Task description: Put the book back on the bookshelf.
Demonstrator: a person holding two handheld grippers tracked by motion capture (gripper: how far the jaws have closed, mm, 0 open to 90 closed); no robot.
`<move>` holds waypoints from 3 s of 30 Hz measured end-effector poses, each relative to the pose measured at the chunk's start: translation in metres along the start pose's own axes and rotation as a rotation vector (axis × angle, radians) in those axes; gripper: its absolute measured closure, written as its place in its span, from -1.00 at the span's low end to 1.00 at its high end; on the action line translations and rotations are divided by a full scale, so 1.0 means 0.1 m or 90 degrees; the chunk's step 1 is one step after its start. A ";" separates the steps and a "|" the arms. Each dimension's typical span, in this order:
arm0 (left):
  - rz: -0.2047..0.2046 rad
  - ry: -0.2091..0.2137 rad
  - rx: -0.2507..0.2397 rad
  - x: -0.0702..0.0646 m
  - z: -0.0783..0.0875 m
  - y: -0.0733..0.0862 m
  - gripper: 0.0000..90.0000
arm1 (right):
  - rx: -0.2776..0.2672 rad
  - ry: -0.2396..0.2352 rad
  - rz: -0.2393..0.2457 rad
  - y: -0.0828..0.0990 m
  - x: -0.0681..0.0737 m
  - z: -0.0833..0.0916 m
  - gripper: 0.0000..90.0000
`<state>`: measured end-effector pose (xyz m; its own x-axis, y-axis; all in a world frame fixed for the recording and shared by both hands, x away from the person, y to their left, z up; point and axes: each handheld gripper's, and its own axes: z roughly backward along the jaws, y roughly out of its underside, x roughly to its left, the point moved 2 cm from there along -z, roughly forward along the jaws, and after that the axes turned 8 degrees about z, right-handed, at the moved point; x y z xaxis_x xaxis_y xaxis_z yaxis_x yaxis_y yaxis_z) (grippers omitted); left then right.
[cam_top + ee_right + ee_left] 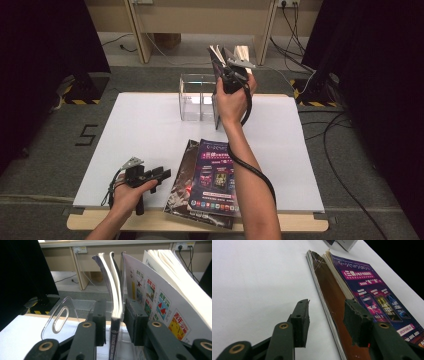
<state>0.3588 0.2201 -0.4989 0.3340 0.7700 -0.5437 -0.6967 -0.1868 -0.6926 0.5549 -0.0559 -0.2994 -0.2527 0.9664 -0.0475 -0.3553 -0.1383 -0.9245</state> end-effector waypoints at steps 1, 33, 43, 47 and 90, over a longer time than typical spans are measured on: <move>0.000 0.000 0.000 0.00 0.00 0.00 0.22 | -0.001 -0.001 0.003 0.00 0.00 0.01 0.58; -0.002 0.004 0.005 -0.04 -0.02 0.02 0.22 | 0.008 -0.032 0.007 0.16 -0.02 0.22 0.51; -0.005 0.007 0.008 -0.07 -0.03 0.04 0.21 | 0.018 -0.051 -0.008 0.25 -0.04 0.34 0.49; -0.008 0.009 0.009 -0.09 -0.03 0.04 0.21 | 0.021 -0.059 -0.009 0.29 -0.06 0.38 0.48; -0.050 0.040 0.096 -0.51 -0.48 0.09 0.18 | 0.208 -0.092 -0.027 1.46 -0.41 0.73 0.42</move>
<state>0.3655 0.1501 -0.5003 0.4263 0.7384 -0.5225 -0.7531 -0.0304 -0.6572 0.4471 -0.1314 -0.4048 -0.3476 0.9355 0.0635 -0.6309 -0.1832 -0.7539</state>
